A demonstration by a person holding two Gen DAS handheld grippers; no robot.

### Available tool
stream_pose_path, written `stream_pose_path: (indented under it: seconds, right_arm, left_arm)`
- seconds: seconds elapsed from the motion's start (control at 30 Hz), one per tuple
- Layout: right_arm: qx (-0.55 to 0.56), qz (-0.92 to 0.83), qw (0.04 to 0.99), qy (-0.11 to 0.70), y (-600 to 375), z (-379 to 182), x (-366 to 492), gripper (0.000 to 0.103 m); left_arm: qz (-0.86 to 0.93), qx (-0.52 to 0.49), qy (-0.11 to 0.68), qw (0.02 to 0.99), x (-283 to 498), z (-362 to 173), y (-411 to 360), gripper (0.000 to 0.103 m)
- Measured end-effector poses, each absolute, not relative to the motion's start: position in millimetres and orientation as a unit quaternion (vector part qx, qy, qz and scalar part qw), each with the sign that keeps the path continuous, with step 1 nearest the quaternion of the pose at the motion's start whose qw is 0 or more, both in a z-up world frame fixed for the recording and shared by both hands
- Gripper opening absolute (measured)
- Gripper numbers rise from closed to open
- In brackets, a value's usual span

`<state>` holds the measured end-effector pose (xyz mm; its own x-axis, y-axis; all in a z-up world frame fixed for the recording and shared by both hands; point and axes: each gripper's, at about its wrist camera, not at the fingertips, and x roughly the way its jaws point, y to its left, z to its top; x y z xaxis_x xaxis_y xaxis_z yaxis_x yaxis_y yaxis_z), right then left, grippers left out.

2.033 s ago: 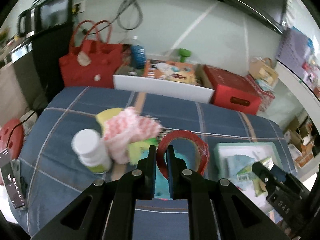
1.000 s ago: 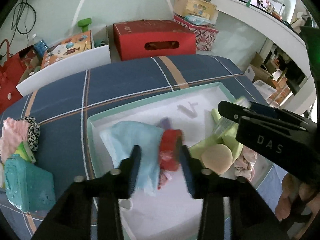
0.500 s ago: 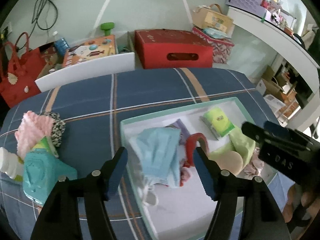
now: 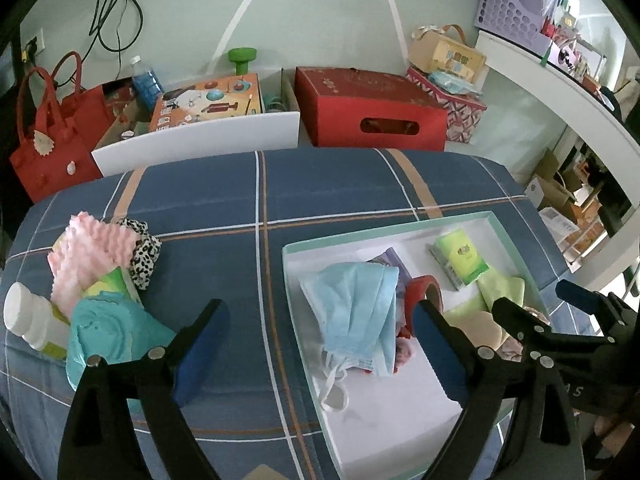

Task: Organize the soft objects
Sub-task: 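Move both tools back toward the pile of items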

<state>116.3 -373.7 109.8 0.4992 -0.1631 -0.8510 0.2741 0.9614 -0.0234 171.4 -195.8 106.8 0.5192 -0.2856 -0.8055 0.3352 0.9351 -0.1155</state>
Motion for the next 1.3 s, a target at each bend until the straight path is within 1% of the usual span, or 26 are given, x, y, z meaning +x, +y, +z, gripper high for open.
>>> stream_pose_path:
  seconds: [0.17, 0.37, 0.43, 0.47, 0.5, 0.77, 0.9, 1.07, 1.3]
  right_arm:
    - [0.066, -0.117, 0.873, 0.469, -367.0, 120.2, 112.9, 0.103]
    - [0.061, -0.099, 0.883, 0.455, -345.5, 131.4, 120.8, 0.103]
    - [0.062, -0.093, 0.885, 0.452, -336.9, 135.4, 125.3, 0.103]
    - [0.063, -0.091, 0.885, 0.452, -333.2, 137.0, 127.4, 0.103]
    - [0.063, -0.089, 0.886, 0.451, -327.7, 139.5, 130.7, 0.103]
    - [0.067, -0.05, 0.891, 0.446, -286.3, 161.2, 156.9, 0.103]
    - [0.077, -0.016, 0.894, 0.441, -259.3, 174.1, 175.0, 0.103]
    - [0.065, 0.025, 0.899, 0.432, -215.6, 193.5, 200.1, 0.103]
    - [0.079, 0.076, 0.893, 0.436, -157.9, 205.3, 239.2, 0.103]
  left_arm:
    - [-0.164, 0.021, 0.447, 0.879, 170.7, 112.7, -178.1, 0.093]
    - [-0.137, 0.022, 0.416, 0.899, 174.4, 122.8, -144.6, 0.094]
    - [-0.127, 0.015, 0.413, 0.902, 177.2, 123.3, -130.7, 0.097]
    - [-0.122, 0.009, 0.414, 0.902, 178.3, 123.0, -122.8, 0.101]
    - [-0.12, 0.002, 0.415, 0.902, 180.1, 122.4, -115.0, 0.102]
    - [-0.084, -0.051, 0.436, 0.895, 196.8, 120.7, -38.0, 0.102]
    - [-0.05, -0.056, 0.42, 0.904, 206.2, 133.9, 9.2, 0.102]
    - [-0.008, -0.094, 0.398, 0.912, 220.7, 149.0, 79.9, 0.102]
    - [0.025, -0.091, 0.405, 0.909, 243.7, 142.1, 131.6, 0.102]
